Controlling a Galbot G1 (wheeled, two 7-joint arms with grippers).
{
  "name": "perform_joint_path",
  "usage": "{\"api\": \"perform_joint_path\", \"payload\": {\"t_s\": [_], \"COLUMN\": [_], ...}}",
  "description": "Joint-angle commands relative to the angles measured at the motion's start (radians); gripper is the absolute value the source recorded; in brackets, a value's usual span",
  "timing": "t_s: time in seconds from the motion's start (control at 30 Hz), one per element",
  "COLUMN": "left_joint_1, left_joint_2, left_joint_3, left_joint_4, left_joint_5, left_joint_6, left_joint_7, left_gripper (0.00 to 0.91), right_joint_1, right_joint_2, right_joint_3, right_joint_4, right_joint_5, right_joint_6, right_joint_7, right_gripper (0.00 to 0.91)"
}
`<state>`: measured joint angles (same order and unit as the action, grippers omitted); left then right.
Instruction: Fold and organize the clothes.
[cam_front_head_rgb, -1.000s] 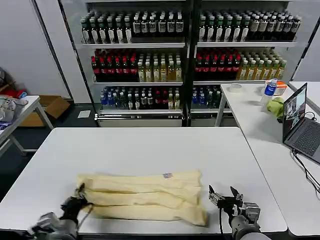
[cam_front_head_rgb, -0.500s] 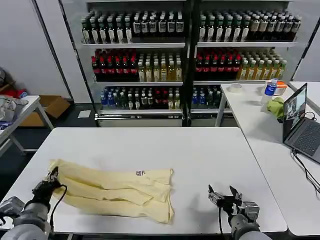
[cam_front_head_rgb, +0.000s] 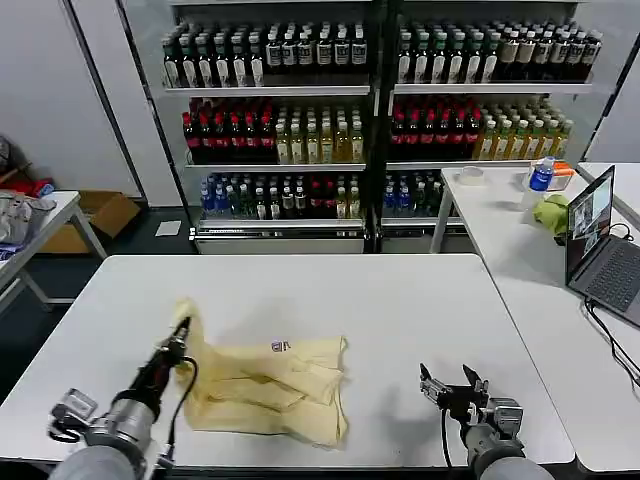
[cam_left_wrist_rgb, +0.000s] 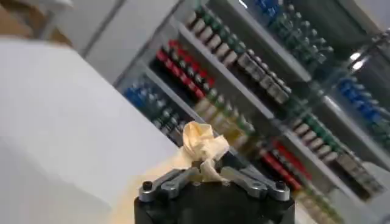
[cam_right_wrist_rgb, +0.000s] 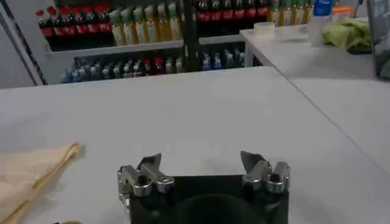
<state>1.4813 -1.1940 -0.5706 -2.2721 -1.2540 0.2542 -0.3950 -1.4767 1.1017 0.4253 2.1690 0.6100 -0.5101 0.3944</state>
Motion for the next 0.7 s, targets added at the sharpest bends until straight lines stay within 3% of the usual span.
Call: {"api": "perform_joint_path", "payload": {"t_s": [0.03,0.63,0.67,0.7], "left_joint_1": [-0.046,-0.142,-0.146,-0.149], "left_joint_2": [-0.104,-0.176,-0.178,-0.180], "left_joint_3": [0.298,0.463,0.464,0.464], "left_joint_4": [0.014,0.252,0.262,0.266], "left_joint_5": [0.001,0.110,0.117,0.120], "left_joint_6": [-0.024,-0.046,-0.043,-0.037], "left_joint_7": [0.003,-0.006,-0.007,-0.009], "left_gripper": [0.010,0.010,0.131,0.907], "right_joint_1": [0.003,0.005,0.006,0.006], "right_joint_2": [-0.006,-0.009,-0.008,-0.008], "right_joint_3": [0.002,-0.001,-0.001,-0.001], "right_joint_4": [0.002,0.004,0.004,0.004], "right_joint_5": [0.001,0.000,0.000,0.000], "right_joint_6": [0.000,0.000,0.000,0.000], "right_joint_7": [-0.001,-0.005,-0.005,-0.005], "right_gripper": [0.907,0.907,0.907,0.907]}}
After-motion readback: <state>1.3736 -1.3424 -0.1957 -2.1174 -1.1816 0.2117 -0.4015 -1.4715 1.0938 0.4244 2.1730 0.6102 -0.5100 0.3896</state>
